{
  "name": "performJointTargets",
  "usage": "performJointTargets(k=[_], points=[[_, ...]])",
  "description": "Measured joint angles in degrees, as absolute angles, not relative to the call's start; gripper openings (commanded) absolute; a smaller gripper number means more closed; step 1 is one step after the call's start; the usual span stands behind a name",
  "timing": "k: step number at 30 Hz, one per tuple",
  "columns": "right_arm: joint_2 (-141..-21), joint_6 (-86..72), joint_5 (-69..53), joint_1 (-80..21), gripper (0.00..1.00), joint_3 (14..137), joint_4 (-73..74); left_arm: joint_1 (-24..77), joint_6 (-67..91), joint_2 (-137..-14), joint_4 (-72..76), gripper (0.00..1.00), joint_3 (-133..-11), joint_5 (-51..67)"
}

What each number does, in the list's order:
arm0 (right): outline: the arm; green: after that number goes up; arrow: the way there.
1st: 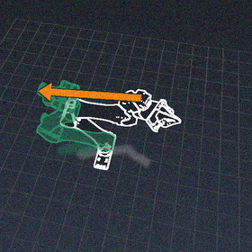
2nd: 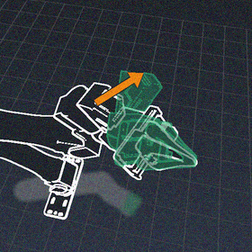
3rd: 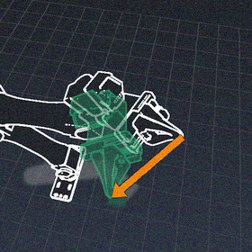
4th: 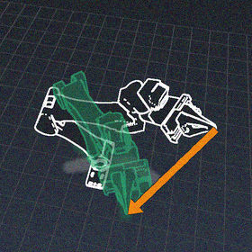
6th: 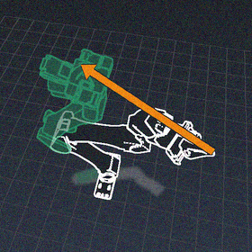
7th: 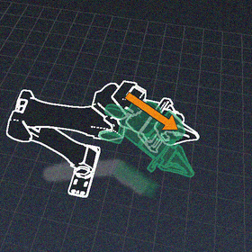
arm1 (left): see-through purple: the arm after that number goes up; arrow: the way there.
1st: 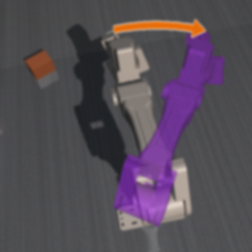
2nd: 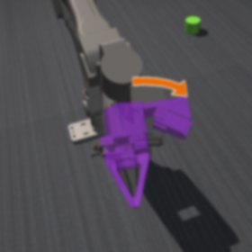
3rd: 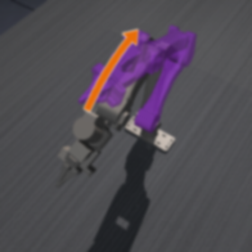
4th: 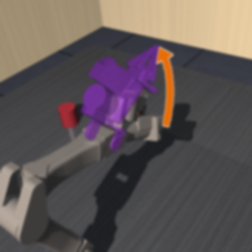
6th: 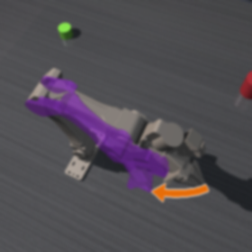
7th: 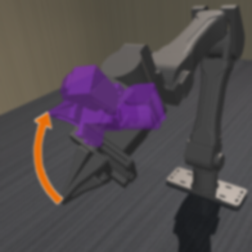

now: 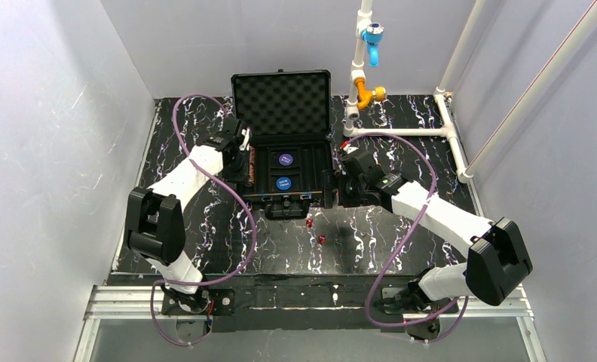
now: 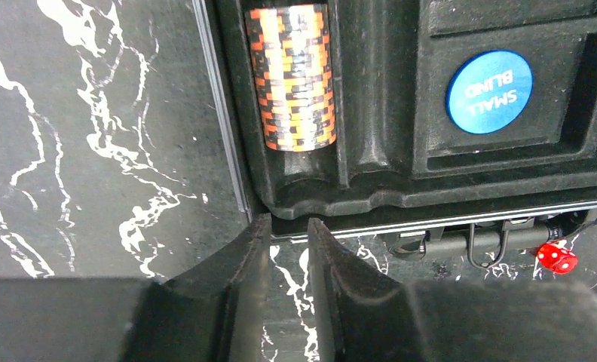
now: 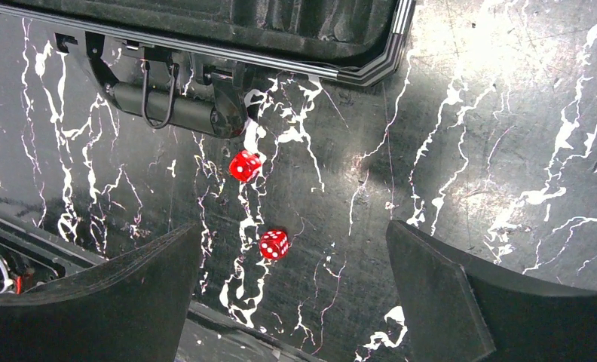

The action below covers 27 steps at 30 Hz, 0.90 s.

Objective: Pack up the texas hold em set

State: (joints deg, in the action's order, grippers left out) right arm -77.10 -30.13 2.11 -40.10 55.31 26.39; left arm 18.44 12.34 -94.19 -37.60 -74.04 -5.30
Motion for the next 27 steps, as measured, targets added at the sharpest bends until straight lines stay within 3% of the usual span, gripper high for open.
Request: performJointTargets(k=[16, 27], points=[[-77.0, -30.3, 1.8, -40.1, 1.0, 55.3, 26.9, 18.4, 17.2, -94.9, -28.9, 0.0, -66.5, -3.8], [-76.4, -30.2, 1.8, -40.1, 1.0, 55.3, 26.9, 18.4, 18.1, -98.9, -25.1, 0.0, -66.1, -4.8]])
